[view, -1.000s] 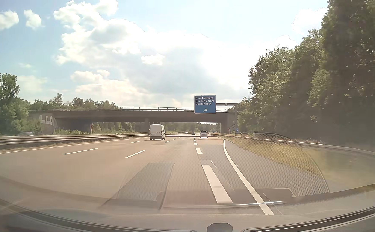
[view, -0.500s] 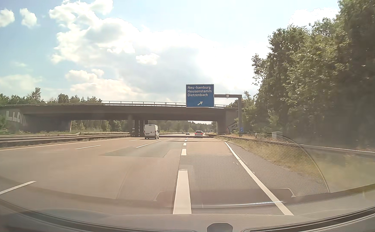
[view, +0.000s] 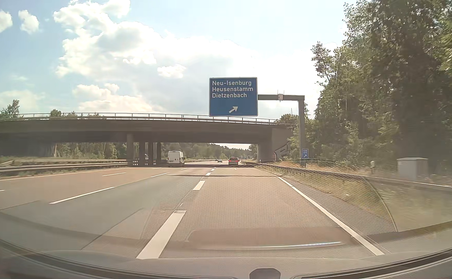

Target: Follow the waypoints while adhering to traffic rules and regulations

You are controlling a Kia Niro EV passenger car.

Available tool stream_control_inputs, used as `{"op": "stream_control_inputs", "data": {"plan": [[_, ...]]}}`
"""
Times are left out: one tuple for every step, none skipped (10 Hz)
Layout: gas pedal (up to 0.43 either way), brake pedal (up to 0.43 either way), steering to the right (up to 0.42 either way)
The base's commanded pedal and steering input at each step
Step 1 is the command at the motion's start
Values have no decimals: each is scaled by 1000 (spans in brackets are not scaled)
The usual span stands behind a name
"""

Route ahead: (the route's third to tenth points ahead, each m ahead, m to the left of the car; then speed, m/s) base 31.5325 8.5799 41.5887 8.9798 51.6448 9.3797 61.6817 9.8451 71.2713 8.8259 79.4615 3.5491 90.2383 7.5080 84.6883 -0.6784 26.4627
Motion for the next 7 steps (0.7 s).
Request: {"op": "stream_control_inputs", "data": {"plan": [[0,110,7],[0,110,4],[0,110,3],[0,110,2],[0,110,0],[0,110,-4],[0,110,-5]]}}
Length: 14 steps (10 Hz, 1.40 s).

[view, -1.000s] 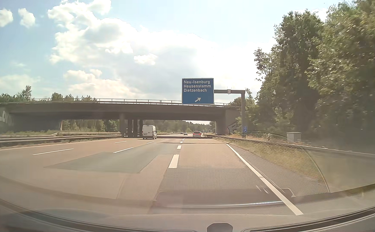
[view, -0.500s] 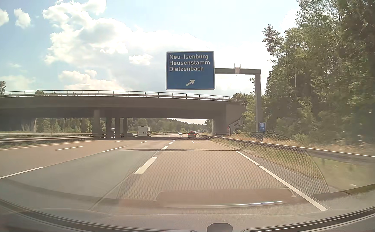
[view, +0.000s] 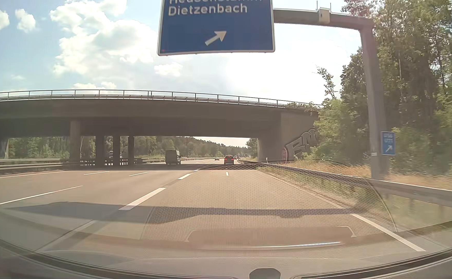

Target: Follow the waypoints while adhering to traffic rules and regulations

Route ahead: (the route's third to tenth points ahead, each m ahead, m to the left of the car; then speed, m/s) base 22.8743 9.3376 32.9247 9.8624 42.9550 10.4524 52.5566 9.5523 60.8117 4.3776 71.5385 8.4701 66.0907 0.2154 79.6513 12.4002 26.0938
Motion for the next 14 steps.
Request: {"op": "stream_control_inputs", "data": {"plan": [[0,116,-7],[0,116,-9],[0,122,-9],[0,134,-9],[0,146,-9],[0,152,-9],[0,152,-9],[0,159,-8],[0,159,-8],[0,159,-7],[0,165,-7],[0,171,-5],[0,171,-2],[0,177,-2]]}}
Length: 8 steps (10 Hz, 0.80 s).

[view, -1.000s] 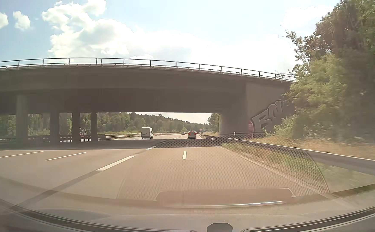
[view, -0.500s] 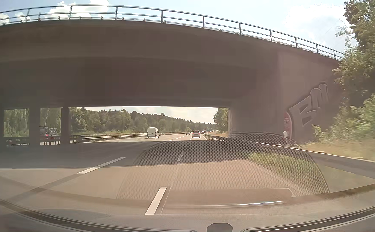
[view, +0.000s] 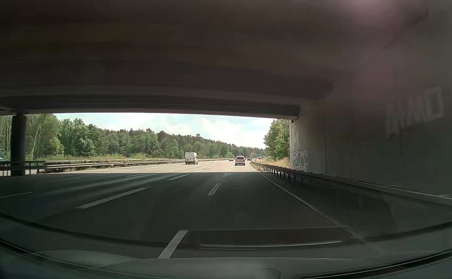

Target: Follow the waypoints while adhering to traffic rules and regulations

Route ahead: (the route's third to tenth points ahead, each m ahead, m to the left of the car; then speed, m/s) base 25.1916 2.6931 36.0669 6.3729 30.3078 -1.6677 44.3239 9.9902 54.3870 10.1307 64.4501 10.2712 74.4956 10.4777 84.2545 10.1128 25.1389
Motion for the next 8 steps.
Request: {"op": "stream_control_inputs", "data": {"plan": [[0,177,-2],[0,183,-1],[0,183,-1],[0,183,-1],[0,183,-1],[0,201,0],[0,207,3],[0,207,3]]}}
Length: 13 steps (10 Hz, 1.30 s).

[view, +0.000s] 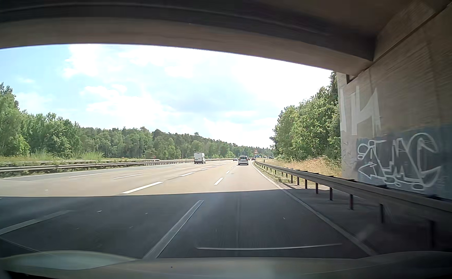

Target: Follow the waypoints while adhering to traffic rules and regulations

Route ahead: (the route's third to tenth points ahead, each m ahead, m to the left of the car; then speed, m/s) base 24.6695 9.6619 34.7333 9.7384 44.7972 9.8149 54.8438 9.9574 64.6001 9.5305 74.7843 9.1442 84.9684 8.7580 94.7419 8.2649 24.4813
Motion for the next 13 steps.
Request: {"op": "stream_control_inputs", "data": {"plan": [[0,213,3],[0,213,3],[0,220,3],[0,220,3],[0,220,3],[0,226,3],[0,220,3],[0,220,3],[0,226,3],[0,220,3],[0,232,3],[0,238,3],[0,238,3]]}}
